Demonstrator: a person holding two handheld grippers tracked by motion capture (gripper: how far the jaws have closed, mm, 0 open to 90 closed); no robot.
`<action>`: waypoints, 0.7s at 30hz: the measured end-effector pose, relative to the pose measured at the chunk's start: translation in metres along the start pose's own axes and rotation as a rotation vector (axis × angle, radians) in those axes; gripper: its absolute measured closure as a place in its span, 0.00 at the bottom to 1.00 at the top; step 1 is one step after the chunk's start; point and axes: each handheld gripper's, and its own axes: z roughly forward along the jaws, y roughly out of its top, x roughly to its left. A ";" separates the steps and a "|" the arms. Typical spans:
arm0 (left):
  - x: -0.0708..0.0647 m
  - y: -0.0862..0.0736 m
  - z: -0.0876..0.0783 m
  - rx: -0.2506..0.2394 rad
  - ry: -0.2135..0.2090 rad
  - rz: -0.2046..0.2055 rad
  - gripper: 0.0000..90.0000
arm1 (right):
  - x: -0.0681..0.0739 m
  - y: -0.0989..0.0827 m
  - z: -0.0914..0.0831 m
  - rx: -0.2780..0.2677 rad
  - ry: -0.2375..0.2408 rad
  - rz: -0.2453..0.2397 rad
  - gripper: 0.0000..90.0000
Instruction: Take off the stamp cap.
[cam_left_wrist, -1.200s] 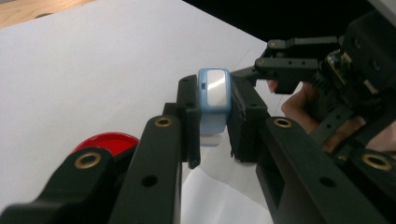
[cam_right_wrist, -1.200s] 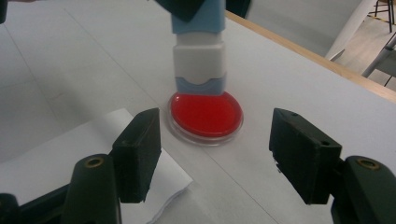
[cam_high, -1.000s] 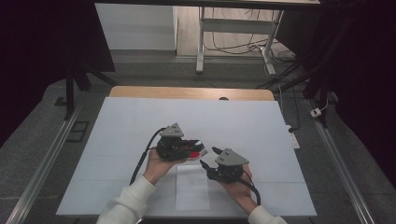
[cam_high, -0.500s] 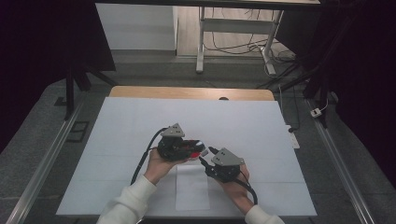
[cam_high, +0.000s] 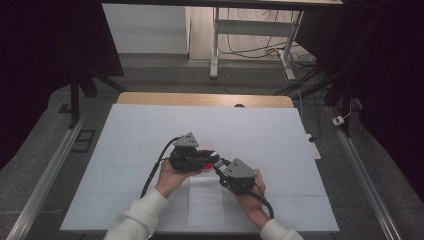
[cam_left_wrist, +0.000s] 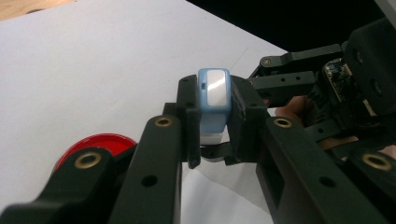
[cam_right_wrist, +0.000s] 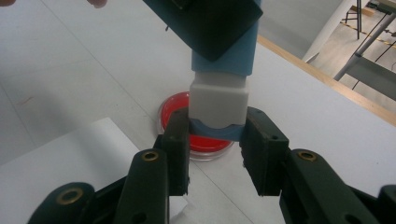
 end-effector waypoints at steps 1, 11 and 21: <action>0.000 0.000 0.000 0.001 0.001 -0.001 0.84 | 0.000 0.000 0.000 0.003 -0.001 -0.002 0.71; 0.000 0.000 0.001 0.001 0.003 -0.001 0.84 | 0.002 0.001 0.001 0.017 -0.021 -0.033 0.71; 0.000 -0.001 0.002 0.010 0.005 -0.002 0.84 | 0.004 0.001 0.001 0.037 -0.036 -0.051 0.72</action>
